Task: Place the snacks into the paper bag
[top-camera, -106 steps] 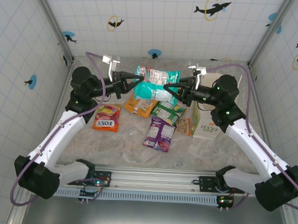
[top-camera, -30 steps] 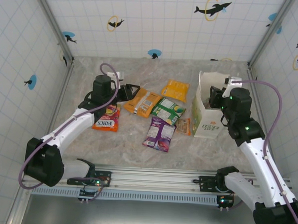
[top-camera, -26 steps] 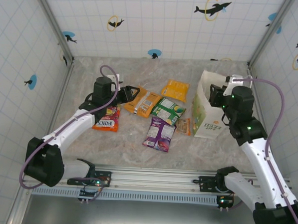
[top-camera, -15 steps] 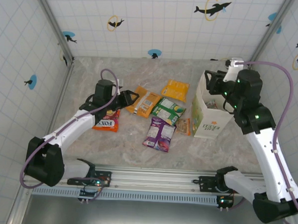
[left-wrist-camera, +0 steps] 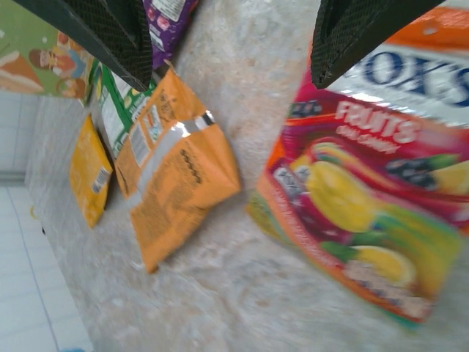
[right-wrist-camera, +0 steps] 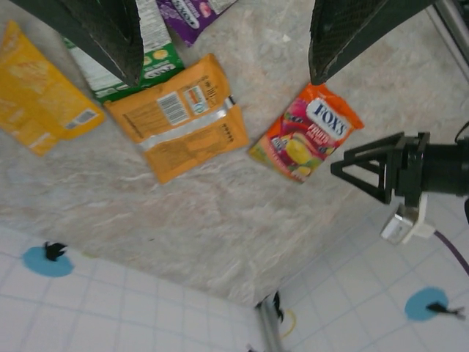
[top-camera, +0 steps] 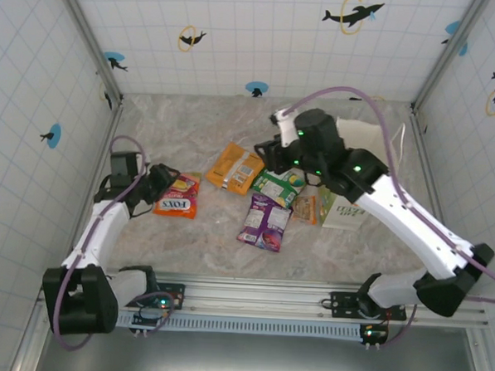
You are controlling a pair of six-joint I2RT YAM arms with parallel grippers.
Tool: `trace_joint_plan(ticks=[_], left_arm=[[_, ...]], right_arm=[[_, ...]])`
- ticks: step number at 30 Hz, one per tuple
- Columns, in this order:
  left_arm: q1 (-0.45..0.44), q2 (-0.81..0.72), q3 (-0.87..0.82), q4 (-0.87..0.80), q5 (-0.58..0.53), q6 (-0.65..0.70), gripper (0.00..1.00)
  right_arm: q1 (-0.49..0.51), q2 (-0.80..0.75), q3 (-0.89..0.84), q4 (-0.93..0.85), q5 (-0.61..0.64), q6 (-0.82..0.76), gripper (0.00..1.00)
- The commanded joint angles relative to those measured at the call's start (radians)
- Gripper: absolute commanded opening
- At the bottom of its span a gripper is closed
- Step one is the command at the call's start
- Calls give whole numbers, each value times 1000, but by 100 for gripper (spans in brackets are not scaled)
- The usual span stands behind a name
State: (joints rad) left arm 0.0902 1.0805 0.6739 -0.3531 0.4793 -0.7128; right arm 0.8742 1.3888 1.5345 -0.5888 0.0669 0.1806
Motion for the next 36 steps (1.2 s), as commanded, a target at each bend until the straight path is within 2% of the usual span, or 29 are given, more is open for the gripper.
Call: trace_joint_plan(ticks=[1, 5, 9, 19, 24, 36], left_arm=[[92, -31, -43, -89, 61, 22, 59], [188, -56, -87, -92, 99, 31, 60], [247, -48, -125, -104, 123, 57, 60], [305, -57, -186, -117, 85, 56, 62], [316, -60, -222, -108, 55, 46, 63], [327, -15, -293, 55, 82, 10, 60]], right_arm=[[59, 83, 89, -18, -16, -32, 62], [112, 181, 122, 40, -105, -24, 62], [152, 275, 155, 76, -140, -12, 63], [203, 621, 396, 11, -141, -64, 63], [203, 765, 494, 43, -151, -73, 63], [170, 960, 536, 116, -165, -9, 61]])
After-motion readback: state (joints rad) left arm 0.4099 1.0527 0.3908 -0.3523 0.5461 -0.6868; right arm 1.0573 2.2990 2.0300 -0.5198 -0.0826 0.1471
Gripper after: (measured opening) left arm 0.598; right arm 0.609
